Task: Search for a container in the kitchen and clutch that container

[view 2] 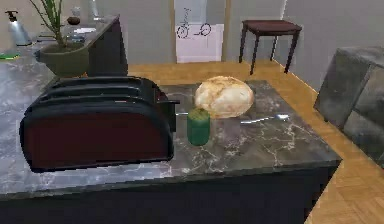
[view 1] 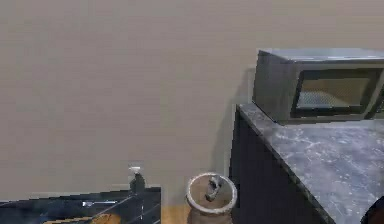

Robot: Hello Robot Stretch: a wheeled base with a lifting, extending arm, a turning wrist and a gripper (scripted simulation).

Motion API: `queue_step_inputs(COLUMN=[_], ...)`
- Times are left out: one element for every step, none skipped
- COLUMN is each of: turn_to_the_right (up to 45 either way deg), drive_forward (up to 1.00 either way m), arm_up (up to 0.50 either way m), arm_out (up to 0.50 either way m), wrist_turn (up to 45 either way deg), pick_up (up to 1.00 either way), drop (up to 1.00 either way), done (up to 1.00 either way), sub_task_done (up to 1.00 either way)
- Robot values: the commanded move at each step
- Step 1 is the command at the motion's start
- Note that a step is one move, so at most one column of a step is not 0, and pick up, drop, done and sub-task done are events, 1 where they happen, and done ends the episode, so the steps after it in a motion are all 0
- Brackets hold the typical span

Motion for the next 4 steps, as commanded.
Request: queue_step_inputs(turn_to_the_right=[-45.0, -45.0, -18.0, 45.0], drive_forward=[0.00, 0.00, 0.00, 0.00], arm_up=[0.00, 0.00, 0.00, 0.00], arm_out=[0.00, 0.00, 0.00, 0.00], wrist_turn=[0.0, 0.0, 0.0, 0.0], pick_up=[0.00, 0.00, 0.00, 0.00], drop=[0.00, 0.00, 0.00, 0.00], done=[0.00, 0.00, 0.00, 0.00], sub_task_done=[0.00, 0.00, 0.00, 0.00])
